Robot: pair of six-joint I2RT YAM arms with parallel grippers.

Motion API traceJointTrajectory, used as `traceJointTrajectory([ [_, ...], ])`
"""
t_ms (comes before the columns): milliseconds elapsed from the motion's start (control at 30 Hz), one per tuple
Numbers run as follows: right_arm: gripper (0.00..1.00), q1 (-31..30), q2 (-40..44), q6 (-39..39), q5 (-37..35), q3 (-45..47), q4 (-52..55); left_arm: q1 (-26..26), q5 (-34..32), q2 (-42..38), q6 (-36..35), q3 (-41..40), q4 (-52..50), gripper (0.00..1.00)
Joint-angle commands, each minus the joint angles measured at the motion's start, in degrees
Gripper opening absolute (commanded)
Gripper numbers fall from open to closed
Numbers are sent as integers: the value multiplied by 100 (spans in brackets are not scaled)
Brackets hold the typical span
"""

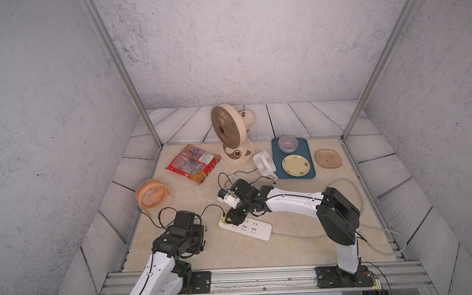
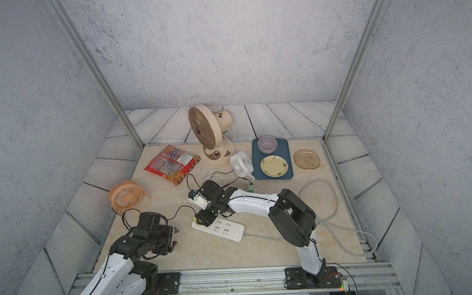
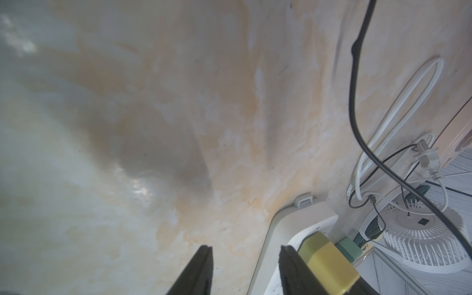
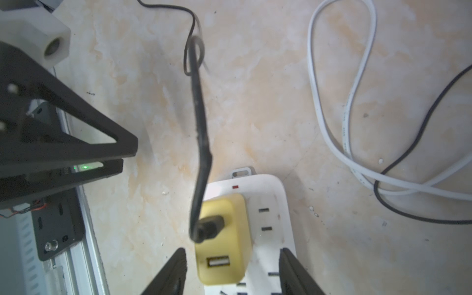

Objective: Unplug the desk fan from the power strip
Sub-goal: Remove the plug from the socket.

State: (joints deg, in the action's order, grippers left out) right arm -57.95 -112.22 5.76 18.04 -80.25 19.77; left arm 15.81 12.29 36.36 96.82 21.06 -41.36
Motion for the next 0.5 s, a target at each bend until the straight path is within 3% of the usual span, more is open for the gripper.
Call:
traceJointTrajectory([
  [0, 54, -47, -167, -11, -5, -62, 128, -68, 113, 109, -110, 33, -92, 49],
  [467, 43, -242, -308, -317, -304, -232, 163, -87, 419, 864, -547, 330, 157, 50],
])
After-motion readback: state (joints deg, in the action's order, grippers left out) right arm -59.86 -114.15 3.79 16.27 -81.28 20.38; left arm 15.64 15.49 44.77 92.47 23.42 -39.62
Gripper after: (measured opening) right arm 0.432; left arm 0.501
